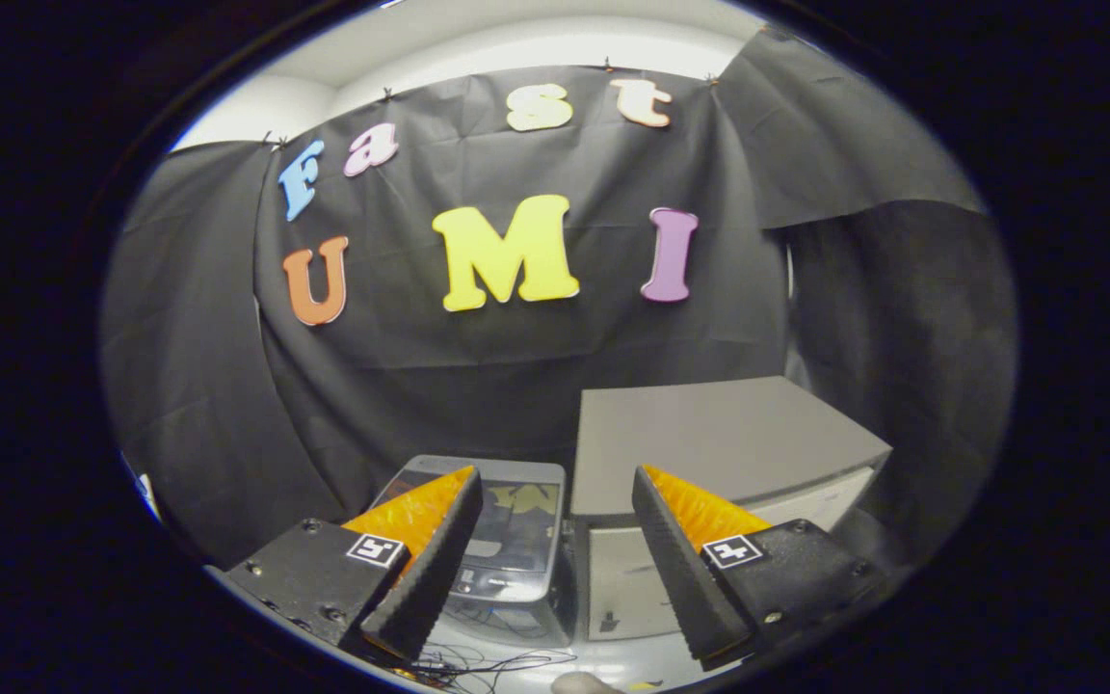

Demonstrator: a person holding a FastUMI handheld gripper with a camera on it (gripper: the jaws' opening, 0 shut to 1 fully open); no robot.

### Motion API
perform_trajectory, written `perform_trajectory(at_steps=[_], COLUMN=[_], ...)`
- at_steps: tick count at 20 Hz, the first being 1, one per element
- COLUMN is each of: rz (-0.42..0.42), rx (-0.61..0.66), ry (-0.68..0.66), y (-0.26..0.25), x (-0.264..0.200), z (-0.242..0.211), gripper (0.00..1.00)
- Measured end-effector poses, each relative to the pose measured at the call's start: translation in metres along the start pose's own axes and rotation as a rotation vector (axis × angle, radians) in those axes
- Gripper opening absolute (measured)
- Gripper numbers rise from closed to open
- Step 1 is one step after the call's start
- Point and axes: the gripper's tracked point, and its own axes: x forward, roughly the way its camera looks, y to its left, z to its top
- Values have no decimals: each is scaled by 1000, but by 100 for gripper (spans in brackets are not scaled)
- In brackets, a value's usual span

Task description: Put the clothes into the washing machine and then close the washing machine lid.

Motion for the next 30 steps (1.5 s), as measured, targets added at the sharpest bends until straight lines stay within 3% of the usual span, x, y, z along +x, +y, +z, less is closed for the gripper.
perform_trajectory(at_steps=[8,17,23,30], rz=[-100,-133,-130,-135], rx=[21,-20,-25,-63], ry=[6,13,11,-13], y=[-122,-192,-196,-196], x=[-134,-268,-298,-297], z=[-62,-156,-165,-150], gripper=[98,98,98,98])
